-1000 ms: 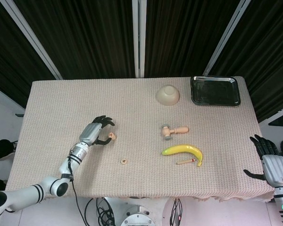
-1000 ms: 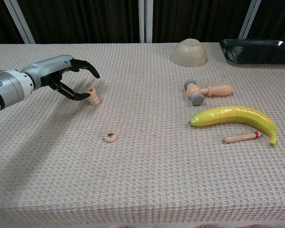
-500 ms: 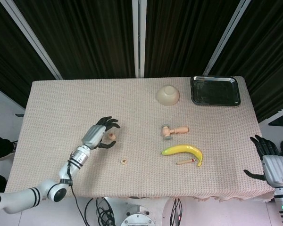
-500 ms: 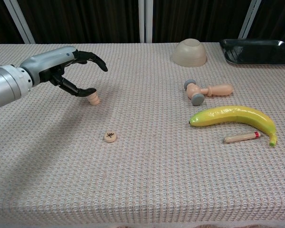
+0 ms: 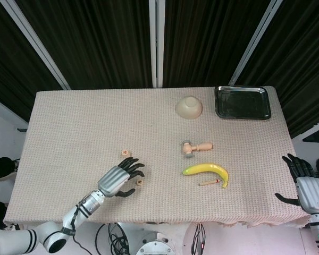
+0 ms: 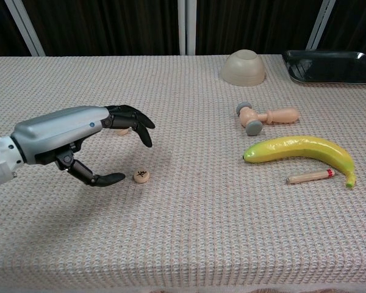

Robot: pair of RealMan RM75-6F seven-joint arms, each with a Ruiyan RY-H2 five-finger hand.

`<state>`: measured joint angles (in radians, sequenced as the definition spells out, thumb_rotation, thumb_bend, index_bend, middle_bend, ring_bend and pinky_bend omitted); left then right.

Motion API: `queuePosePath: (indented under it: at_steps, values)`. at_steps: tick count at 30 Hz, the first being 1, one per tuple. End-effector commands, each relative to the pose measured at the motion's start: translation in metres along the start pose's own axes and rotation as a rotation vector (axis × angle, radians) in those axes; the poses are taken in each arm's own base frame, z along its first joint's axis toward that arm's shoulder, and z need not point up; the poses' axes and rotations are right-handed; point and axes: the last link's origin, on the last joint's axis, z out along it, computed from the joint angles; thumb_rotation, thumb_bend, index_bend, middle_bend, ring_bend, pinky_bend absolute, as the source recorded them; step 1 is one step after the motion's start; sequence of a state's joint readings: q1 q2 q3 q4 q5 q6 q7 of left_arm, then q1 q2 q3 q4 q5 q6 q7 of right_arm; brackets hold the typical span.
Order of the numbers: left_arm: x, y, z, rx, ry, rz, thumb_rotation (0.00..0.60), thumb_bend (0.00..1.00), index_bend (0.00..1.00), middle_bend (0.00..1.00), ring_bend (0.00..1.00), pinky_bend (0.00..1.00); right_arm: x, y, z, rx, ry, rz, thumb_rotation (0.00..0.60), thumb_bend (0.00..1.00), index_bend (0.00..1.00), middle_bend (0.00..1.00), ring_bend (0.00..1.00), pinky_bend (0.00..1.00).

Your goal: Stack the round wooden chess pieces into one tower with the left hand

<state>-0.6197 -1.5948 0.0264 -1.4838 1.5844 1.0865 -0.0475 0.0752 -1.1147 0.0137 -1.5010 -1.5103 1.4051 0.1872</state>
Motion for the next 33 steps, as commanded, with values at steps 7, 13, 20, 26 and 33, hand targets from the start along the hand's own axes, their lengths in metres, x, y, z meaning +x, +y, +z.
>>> queuePosePath:
  at_steps: [7,13,20,26,33]
  values:
    - [-0.022,-0.010,0.007,0.012,-0.045,0.035,0.600,0.31,0.31,0.10,0.00,0.00,0.000,0.002,-0.003,-0.007,0.004,-0.002,0.600,0.01,0.00,0.00,0.00,0.00]
    - [-0.031,-0.014,0.010,0.020,-0.059,0.079,0.600,0.31,0.31,0.10,0.00,0.00,-0.001,0.003,-0.002,-0.013,0.003,-0.004,0.600,0.01,0.00,0.00,0.00,0.00]
    - [-0.033,-0.015,0.015,0.029,-0.054,0.074,0.600,0.31,0.32,0.10,0.00,0.00,-0.001,0.004,-0.002,-0.014,0.000,-0.004,0.600,0.01,0.00,0.00,0.00,0.00]
    - [-0.031,-0.017,0.016,0.036,-0.052,0.067,0.600,0.32,0.33,0.10,0.00,0.00,-0.001,0.005,-0.003,-0.015,0.000,-0.003,0.600,0.01,0.00,0.00,0.00,0.00]
    - [-0.033,-0.020,0.016,0.050,-0.059,0.038,0.600,0.32,0.38,0.10,0.00,0.00,-0.001,0.006,-0.003,-0.021,0.003,-0.002,0.600,0.01,0.00,0.00,0.00,0.00]
